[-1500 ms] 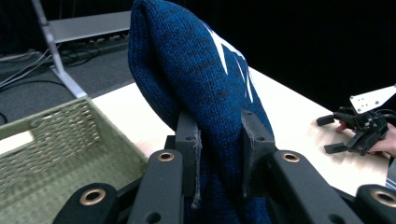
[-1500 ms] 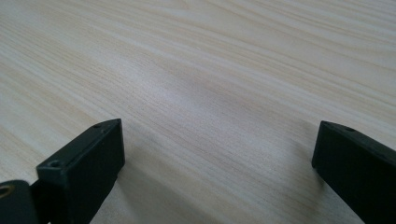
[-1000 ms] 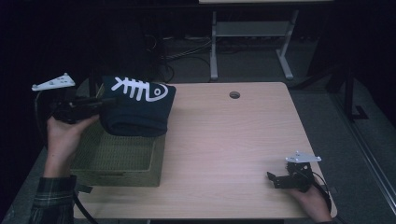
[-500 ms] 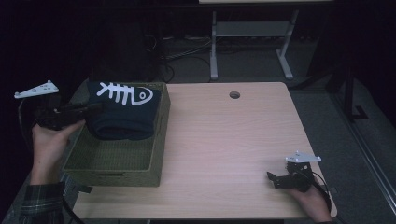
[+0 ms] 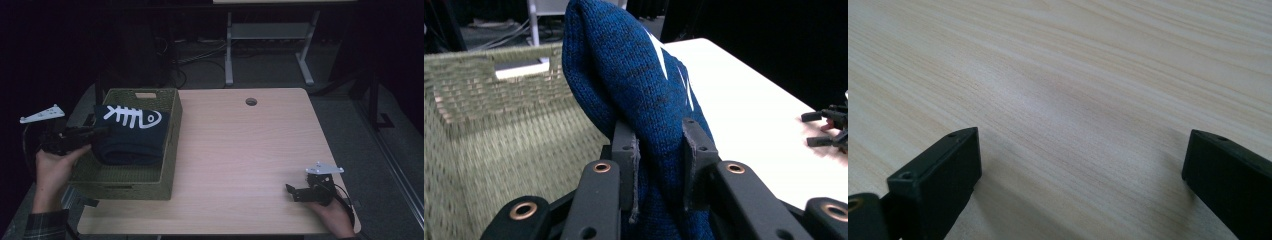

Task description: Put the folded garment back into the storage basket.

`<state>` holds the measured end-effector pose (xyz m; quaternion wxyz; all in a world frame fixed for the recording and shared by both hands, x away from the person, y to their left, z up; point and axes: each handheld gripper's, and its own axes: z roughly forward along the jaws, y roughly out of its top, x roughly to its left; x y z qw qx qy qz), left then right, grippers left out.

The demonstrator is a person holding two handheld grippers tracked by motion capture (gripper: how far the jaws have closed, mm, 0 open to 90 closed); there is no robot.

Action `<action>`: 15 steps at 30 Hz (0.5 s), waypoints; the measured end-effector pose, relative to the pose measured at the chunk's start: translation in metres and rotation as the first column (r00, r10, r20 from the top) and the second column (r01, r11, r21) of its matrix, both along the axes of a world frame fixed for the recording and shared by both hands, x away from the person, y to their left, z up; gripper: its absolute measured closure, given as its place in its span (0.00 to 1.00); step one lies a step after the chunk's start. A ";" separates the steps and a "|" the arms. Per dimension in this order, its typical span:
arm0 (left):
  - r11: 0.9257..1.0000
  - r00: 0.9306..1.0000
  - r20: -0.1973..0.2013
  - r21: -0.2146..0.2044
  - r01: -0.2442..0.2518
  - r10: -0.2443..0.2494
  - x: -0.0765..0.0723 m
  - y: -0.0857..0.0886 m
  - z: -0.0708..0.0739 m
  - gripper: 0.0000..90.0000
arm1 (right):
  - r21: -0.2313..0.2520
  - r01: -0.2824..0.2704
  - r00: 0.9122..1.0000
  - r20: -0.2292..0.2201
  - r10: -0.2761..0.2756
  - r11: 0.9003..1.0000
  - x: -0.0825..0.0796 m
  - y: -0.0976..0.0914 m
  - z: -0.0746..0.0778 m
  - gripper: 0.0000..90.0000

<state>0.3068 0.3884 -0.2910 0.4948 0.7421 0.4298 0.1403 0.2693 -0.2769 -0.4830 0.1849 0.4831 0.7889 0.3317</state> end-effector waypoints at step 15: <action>1.000 0.997 -0.078 -0.021 -0.017 0.015 0.000 0.006 -0.031 0.81 | 0.000 0.003 1.000 0.000 -0.003 1.000 0.000 0.000 0.000 0.02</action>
